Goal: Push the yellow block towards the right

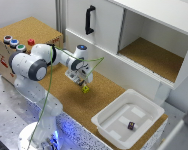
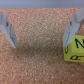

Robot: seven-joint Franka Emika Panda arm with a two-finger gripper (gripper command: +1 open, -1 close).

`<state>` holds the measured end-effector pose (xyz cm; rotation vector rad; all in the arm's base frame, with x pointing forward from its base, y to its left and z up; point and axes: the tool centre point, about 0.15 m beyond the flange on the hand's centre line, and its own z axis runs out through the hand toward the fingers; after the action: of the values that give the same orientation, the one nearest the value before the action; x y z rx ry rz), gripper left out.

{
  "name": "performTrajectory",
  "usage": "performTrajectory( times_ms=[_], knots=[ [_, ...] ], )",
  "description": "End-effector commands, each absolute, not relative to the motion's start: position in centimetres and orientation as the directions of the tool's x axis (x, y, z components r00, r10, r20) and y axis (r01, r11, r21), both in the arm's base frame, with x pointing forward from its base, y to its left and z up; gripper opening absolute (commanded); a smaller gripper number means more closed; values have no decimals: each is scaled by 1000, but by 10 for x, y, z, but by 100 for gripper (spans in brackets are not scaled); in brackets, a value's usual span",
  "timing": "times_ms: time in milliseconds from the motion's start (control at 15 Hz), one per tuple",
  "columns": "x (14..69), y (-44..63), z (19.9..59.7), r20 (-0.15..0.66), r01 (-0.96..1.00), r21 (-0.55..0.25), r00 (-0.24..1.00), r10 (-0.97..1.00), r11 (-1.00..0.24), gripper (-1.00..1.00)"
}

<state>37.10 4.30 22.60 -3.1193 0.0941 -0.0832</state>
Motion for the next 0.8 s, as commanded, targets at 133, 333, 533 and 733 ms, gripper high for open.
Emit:
performTrajectory(
  times_ms=[133,333,533,733],
  knots=[
    [356,51,212,67,-161,64,985,-157,-985,100],
    [361,44,216,71,-175,33,982,-173,-984,100],
    [364,41,222,93,-141,20,986,-138,-990,-100],
    [365,25,223,92,-124,16,988,-122,-992,-100]
  ],
)
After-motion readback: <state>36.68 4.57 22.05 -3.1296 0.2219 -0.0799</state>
